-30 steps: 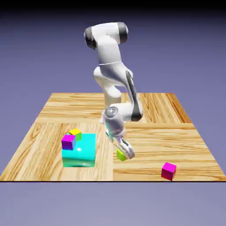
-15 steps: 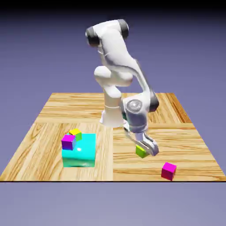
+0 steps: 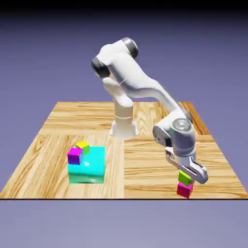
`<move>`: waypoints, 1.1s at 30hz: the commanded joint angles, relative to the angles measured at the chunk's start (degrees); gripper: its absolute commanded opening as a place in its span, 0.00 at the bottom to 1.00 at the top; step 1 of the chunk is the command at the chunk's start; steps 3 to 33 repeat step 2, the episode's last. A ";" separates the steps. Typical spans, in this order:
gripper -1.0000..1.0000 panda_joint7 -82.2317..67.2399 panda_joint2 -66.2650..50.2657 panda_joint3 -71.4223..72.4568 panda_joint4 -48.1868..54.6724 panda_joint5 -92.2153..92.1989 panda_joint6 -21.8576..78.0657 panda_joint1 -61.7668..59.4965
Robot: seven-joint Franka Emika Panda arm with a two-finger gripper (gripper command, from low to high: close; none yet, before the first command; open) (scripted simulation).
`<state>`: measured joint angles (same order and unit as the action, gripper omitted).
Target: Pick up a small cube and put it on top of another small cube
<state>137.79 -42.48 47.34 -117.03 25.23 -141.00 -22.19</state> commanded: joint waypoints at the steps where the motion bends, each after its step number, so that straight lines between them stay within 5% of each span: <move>1: 1.00 -0.89 1.91 2.07 -0.02 -1.60 2.03 -1.86; 33: 1.00 -1.78 3.83 4.15 -0.03 -3.20 4.06 -3.73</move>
